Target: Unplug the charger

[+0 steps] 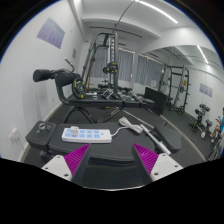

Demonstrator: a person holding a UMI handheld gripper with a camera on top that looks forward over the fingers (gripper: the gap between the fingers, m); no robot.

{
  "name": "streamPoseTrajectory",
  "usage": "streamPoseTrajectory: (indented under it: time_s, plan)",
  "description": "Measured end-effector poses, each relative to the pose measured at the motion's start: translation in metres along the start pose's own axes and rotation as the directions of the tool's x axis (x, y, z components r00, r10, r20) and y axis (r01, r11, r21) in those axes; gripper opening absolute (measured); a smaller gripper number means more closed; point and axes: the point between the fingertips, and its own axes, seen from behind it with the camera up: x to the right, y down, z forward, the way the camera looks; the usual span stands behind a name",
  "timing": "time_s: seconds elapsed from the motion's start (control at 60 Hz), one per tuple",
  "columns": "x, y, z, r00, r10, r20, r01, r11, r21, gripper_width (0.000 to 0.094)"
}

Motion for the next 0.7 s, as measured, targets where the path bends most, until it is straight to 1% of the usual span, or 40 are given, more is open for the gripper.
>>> streamPoseTrajectory:
  time_s: [0.017, 0.033, 0.15, 0.167, 0.183, 0.4, 0.533, 0.7]
  plan:
    - [-0.003, 0.0, 0.0, 1.0, -0.001, 0.009, 0.001, 1.0, 0.002, 0.0853]
    - [-0.004, 0.0, -0.018, 1.0, -0.005, 0.018, 0.005, 1.0, 0.0, 0.0852]
    - [-0.044, -0.004, -0.018, 0.996, -0.012, 0.084, 0.012, 1.0, 0.002, 0.0851]
    - [-0.045, -0.004, -0.008, 0.995, -0.012, 0.094, 0.011, 1.0, 0.005, 0.0851]
    - [-0.063, -0.007, 0.003, 0.995, -0.01, 0.099, 0.009, 1.0, 0.006, 0.0852]
    - [-0.134, -0.003, 0.033, 0.98, -0.021, 0.198, 0.018, 1.0, 0.018, 0.085]
    - [-0.163, 0.0, 0.067, 0.976, -0.007, 0.217, 0.001, 1.0, 0.025, 0.0851]
    - [-0.187, 0.005, 0.134, 0.975, 0.031, 0.222, -0.042, 0.998, 0.045, 0.0851]
